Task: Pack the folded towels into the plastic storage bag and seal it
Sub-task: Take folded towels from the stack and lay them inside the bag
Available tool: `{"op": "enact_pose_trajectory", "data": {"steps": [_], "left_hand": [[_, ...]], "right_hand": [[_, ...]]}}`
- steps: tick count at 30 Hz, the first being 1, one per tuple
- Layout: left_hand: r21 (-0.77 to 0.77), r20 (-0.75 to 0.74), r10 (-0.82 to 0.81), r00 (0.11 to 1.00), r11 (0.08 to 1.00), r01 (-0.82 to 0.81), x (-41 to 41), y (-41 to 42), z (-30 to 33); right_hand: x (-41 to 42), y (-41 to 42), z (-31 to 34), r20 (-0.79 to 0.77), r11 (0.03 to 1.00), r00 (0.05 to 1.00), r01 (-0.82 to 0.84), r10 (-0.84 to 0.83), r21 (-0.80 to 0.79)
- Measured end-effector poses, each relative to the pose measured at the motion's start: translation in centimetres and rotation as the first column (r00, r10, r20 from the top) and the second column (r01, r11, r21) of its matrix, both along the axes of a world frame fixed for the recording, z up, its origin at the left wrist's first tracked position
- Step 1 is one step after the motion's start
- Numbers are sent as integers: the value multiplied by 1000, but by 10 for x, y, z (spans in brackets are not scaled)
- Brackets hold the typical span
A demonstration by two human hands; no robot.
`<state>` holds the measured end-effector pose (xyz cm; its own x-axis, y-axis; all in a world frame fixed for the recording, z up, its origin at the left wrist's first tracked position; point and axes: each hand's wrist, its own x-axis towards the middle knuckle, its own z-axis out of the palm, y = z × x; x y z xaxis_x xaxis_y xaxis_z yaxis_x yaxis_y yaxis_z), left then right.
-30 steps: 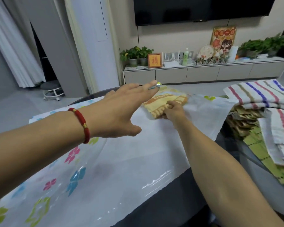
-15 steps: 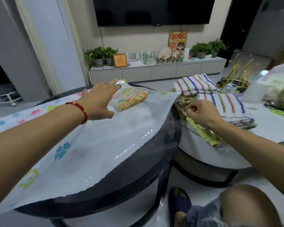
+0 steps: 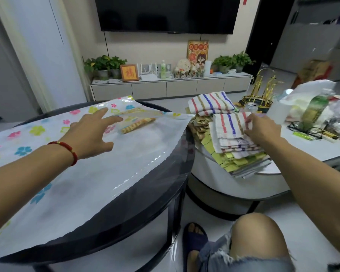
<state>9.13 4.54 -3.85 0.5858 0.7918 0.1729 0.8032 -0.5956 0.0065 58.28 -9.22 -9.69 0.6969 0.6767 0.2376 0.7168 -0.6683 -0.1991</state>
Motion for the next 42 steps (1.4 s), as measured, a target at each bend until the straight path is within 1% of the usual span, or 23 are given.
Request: {"op": "enact_pose_trajectory", "data": {"steps": [2, 3, 4, 5, 6, 7, 8, 10, 14, 16, 18, 20, 22, 23, 25, 27, 29, 32, 35, 36, 39, 40, 42], "left_hand": [[-22, 11, 23, 1000, 1000, -23, -3, -10, 0], [-26, 1, 36, 999, 999, -36, -5, -15, -2], [-24, -30, 46, 999, 999, -46, -8, -20, -4], [-21, -86, 52, 995, 998, -54, -11, -25, -9], [-19, -160, 53, 986, 998, -57, -15, -30, -14], [-20, -233, 49, 971, 998, -55, -19, -33, -19], [-26, -283, 44, 958, 998, -54, -22, -36, -24], [-47, -313, 37, 949, 997, -54, -27, -36, -26], [-66, -253, 18, 967, 997, -36, -30, -27, -4], [-48, -238, -9, 971, 999, -2, -32, -22, 16], [-5, -245, -29, 969, 1000, 29, -35, -14, 33], [21, -269, -45, 962, 998, 53, -37, -4, 49], [11, -274, -62, 960, 998, 67, -39, 4, 63], [9, -265, -68, 962, 997, 73, -39, 8, 69], [7, -235, -83, 969, 996, 87, -40, 13, 79], [17, -220, -104, 970, 994, 111, -39, 15, 84], [28, -208, -127, 970, 990, 136, -39, 15, 86], [11, -192, -155, 969, 987, 160, -41, 11, 85], [-11, -205, -170, 964, 985, 171, -42, 8, 82], [-18, -204, -172, 964, 985, 172, -43, 7, 81], [-37, -190, -183, 965, 983, 179, -46, 6, 77], [-38, -186, -187, 965, 982, 183, -47, 6, 75], [-35, -177, -194, 965, 981, 190, -48, 6, 71]], "right_hand": [[0, 1, 6, -86, 998, 995, -51, 55, 41], [-1, 1, 11, -217, 996, 973, -57, 72, 71], [-2, 0, 18, -406, 992, 909, -50, 92, 113], [-6, -3, 26, -610, 985, 782, -31, 128, 168], [-9, -7, 34, -773, 972, 608, 6, 181, 233], [-11, -11, 43, -861, 956, 447, 40, 242, 290], [-13, -16, 50, -892, 941, 341, 49, 298, 334], [-24, -27, 62, -894, 919, 225, -9, 387, 395], [-66, -47, 77, -900, 876, 35, -249, 434, 413], [-100, -44, 73, -903, 823, -64, -387, 426, 416], [-141, -30, 62, -887, 765, -151, -456, 437, 455], [-187, -4, 48, -869, 725, -202, -486, 451, 489], [-235, 32, 37, -840, 691, -229, -485, 492, 537], [-259, 54, 32, -814, 688, -238, -440, 530, 577], [-305, 102, 22, -753, 716, -276, -240, 597, 655], [-348, 147, 4, -714, 747, -309, -18, 628, 665], [-383, 180, -21, -785, 806, -205, 35, 584, 591], [-419, 209, -58, -889, 889, -13, 27, 457, 456], [-437, 229, -71, -881, 887, 116, 7, 458, 462], [-439, 235, -71, -868, 877, 131, -28, 478, 479], [-437, 242, -65, -832, 827, 62, -173, 551, 535], [-433, 240, -61, -822, 806, 60, -244, 567, 539], [-419, 233, -53, -800, 781, 158, -390, 578, 487]]}}
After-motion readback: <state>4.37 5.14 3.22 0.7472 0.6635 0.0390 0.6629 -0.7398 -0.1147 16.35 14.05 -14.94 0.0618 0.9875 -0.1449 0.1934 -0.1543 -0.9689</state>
